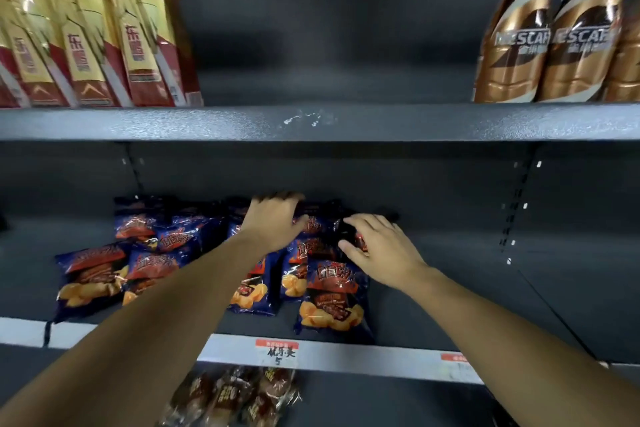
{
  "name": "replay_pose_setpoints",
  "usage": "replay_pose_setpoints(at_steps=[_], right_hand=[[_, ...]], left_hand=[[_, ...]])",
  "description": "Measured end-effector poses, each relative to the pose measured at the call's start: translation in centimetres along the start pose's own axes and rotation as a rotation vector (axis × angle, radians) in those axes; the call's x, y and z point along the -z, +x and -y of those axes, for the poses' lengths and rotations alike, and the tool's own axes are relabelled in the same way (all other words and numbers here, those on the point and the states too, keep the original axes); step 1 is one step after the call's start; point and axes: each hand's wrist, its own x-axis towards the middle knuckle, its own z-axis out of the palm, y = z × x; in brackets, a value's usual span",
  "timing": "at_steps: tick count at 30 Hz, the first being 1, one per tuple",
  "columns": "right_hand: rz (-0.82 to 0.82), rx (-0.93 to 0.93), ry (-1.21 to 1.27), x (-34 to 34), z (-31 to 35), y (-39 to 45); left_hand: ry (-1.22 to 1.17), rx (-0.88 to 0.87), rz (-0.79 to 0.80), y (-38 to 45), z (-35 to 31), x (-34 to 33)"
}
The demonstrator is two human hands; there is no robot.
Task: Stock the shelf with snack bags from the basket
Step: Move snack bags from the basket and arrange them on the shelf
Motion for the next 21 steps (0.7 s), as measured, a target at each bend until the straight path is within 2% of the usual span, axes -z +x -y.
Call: replay_pose_setpoints(at_steps=[4, 10, 15, 21], right_hand=[[0.037, 0.050, -0.031, -0.3, 1.6, -0.9], [0.247, 0.038, -0.155, -2.0, 3.3, -2.0], [0.268, 0.024, -0.209, -3.2, 4.1, -2.1], [0.226, 0.029, -0.234, -2.5, 3.3, -1.5]], left_hand=[[0.014, 0.040, -0.006, -2.4, 1.3, 0.5], [0.022, 0.158, 0.069, -5.6, 3.8, 0.3], [-0.005, 0.226, 0.116, -7.4, 5.9, 0.0], [-0.035, 0.219, 0.133, -6.8, 5.8, -0.5]])
